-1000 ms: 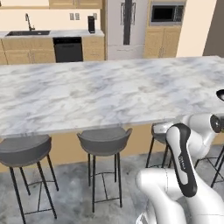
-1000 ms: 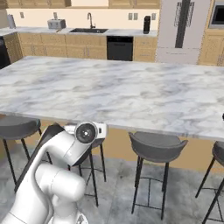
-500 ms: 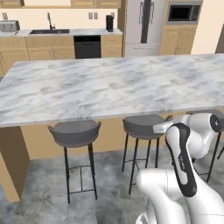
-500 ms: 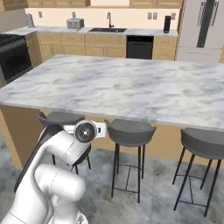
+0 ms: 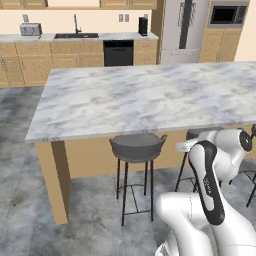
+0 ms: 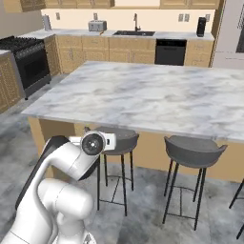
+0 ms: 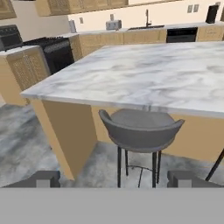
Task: Take the fork and place it on the left side of the plate. Then take the spoon and place it on the right side of the plate. Make sure they're directly next to the plate.
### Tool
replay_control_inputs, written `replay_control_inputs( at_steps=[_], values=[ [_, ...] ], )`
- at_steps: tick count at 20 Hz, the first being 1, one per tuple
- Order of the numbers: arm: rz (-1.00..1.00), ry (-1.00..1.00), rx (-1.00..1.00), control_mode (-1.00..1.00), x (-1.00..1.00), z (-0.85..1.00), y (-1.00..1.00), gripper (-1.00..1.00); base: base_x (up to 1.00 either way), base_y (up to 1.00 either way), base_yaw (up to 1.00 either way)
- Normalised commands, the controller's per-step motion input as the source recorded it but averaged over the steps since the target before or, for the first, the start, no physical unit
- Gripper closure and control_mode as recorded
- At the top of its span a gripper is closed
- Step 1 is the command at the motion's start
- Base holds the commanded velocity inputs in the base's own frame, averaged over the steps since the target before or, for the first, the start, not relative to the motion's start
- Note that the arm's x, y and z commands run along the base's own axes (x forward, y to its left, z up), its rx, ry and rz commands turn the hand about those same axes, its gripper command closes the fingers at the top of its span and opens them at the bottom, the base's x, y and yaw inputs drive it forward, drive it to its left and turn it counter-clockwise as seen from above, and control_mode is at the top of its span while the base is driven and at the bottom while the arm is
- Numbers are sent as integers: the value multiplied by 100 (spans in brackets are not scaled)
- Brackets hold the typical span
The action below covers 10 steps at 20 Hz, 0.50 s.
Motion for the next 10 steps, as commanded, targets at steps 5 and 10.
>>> replay_control_inputs(
  at_steps=[5,10],
  values=[
    [0,0,0,100,0,0,0,-100,0,100,0],
    [0,0,0,100,0,0,0,-100,14,100,0]
  ],
)
